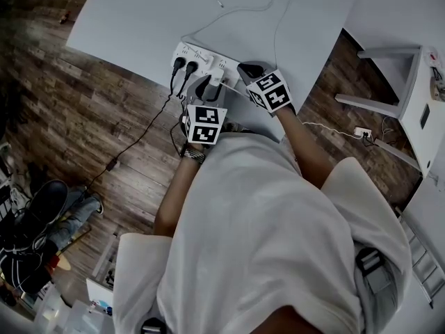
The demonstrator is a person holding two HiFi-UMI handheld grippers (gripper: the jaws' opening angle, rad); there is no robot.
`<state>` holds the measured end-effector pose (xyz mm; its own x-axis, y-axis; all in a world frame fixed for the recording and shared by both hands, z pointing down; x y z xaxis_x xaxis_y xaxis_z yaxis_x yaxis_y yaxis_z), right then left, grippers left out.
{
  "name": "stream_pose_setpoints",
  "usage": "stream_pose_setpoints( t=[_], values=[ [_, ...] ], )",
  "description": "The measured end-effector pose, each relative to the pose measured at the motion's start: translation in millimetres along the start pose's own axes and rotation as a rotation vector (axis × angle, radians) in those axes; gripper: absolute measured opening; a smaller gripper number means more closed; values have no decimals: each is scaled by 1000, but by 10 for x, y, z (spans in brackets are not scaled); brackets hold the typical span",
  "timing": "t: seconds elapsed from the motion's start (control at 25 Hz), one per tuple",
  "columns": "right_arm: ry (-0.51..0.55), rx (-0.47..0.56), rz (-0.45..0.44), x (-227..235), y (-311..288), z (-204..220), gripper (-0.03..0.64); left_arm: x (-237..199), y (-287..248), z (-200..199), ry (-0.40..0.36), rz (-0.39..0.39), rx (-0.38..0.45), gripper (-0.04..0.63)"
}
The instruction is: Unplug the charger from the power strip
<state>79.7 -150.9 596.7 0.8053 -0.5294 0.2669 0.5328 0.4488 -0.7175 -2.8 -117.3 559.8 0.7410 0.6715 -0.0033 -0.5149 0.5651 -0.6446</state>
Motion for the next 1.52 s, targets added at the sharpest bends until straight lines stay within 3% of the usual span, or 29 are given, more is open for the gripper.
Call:
stream_pose_setpoints(
  t=[0.72,1.08,1.52],
  values=[
    [-22,3,13,65,-64,103,3,-11,-212,23,20,-20,-27,147],
    [33,-29,15,32,-66,94,3,-18,-183,32,34,-10,-22,146],
    [36,-21,28,38,-65,105,3,18,-197,15,-40,-41,-34,144]
  ],
)
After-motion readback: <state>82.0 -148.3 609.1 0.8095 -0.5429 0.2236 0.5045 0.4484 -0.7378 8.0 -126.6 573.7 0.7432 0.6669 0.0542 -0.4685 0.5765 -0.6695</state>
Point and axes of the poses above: the fingertips, and each gripper's own axes: y backward along the fingers, x to its right, z out of its underside, the point moved 2 cm from there along y, backward along the fingers, and after that the axes turned 7 degrees about -y, right-handed, at the moved point
